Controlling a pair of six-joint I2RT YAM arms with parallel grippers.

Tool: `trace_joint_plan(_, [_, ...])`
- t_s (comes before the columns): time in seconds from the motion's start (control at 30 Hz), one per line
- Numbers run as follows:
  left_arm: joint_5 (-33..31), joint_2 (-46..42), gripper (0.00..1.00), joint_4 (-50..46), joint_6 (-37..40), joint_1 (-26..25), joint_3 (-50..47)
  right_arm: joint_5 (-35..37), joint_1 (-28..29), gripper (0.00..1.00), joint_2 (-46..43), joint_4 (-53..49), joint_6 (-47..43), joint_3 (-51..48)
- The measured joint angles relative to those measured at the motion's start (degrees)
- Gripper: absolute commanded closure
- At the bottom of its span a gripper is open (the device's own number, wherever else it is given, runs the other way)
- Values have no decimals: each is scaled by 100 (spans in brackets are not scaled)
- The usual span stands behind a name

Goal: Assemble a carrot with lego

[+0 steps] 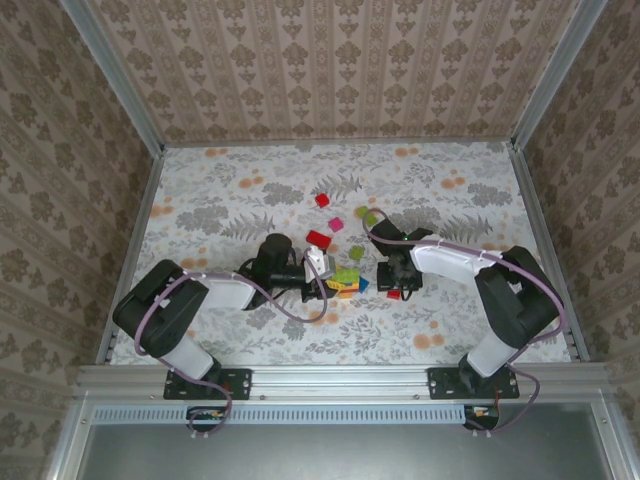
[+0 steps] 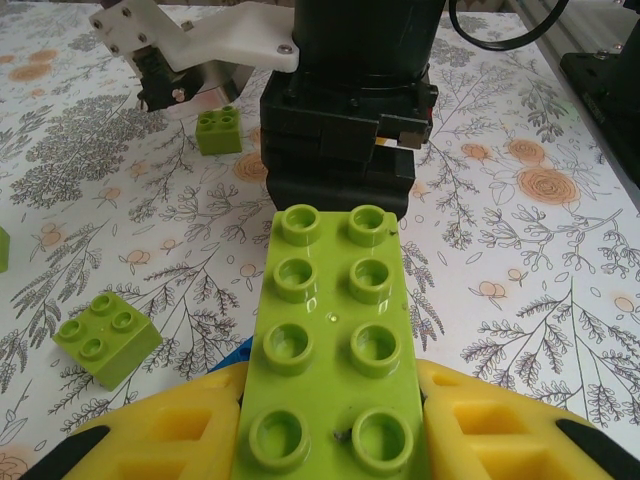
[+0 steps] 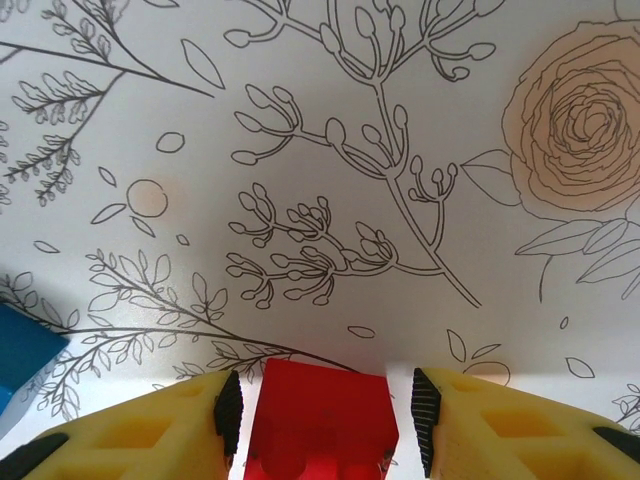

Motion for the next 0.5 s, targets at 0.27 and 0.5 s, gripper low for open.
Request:
trace_joint_plan(0.27, [2,0,63,-28,15,0,9,-2,0,53,-299,-46,2,-39])
trace_joint_plan(0.5, [4,0,63,-37,15,0,15,-79,4,46,-321,-146,7,-107])
